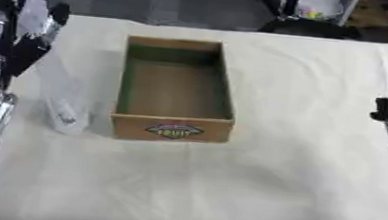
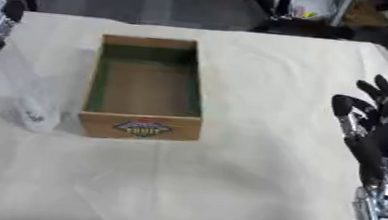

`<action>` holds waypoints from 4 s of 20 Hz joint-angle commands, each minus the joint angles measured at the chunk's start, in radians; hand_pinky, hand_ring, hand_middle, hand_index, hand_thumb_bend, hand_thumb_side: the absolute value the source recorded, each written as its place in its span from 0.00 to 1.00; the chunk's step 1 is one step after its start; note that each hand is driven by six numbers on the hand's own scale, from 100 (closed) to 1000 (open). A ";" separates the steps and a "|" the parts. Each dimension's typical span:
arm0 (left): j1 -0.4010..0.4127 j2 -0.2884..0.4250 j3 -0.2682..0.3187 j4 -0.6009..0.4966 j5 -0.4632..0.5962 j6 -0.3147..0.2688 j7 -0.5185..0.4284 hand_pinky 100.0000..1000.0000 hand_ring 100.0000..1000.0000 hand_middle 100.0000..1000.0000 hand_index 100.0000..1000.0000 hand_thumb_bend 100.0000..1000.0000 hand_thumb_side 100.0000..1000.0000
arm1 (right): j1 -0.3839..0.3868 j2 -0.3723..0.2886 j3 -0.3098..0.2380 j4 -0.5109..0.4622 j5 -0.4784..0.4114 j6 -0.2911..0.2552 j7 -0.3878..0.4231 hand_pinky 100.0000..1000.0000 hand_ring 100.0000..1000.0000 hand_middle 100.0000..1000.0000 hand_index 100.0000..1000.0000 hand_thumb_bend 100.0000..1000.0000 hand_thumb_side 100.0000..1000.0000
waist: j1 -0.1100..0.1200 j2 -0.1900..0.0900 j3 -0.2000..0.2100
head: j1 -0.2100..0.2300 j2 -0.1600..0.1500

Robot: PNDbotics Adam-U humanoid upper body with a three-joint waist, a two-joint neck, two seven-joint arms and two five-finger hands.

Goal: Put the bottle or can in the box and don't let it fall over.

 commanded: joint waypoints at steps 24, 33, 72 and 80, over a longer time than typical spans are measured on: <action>-0.030 0.032 0.013 0.031 0.061 0.000 -0.090 0.68 0.69 0.56 0.75 0.33 0.53 | -0.004 -0.012 -0.001 -0.011 -0.007 -0.003 0.006 0.64 0.74 0.85 1.00 0.59 0.52 | 0.001 -0.013 -0.007 | -0.001 -0.007; -0.029 0.030 0.015 0.028 0.073 -0.010 -0.064 0.62 0.46 0.30 0.56 0.00 0.19 | -0.004 -0.013 -0.001 -0.010 -0.007 -0.002 0.006 0.64 0.74 0.84 1.00 0.59 0.52 | -0.001 -0.014 -0.003 | -0.003 -0.007; -0.387 -0.057 -0.129 0.123 0.214 -0.073 -0.180 0.55 0.33 0.14 0.42 0.00 0.09 | -0.009 -0.012 0.019 -0.006 -0.017 -0.002 0.026 0.64 0.74 0.84 1.00 0.59 0.52 | 0.002 -0.016 -0.078 | 0.030 -0.006; -0.380 -0.129 -0.175 0.285 0.191 -0.113 -0.251 0.56 0.34 0.15 0.44 0.00 0.13 | -0.014 -0.010 0.023 -0.007 -0.024 -0.003 0.031 0.64 0.74 0.84 1.00 0.59 0.52 | 0.002 -0.001 -0.107 | 0.033 -0.009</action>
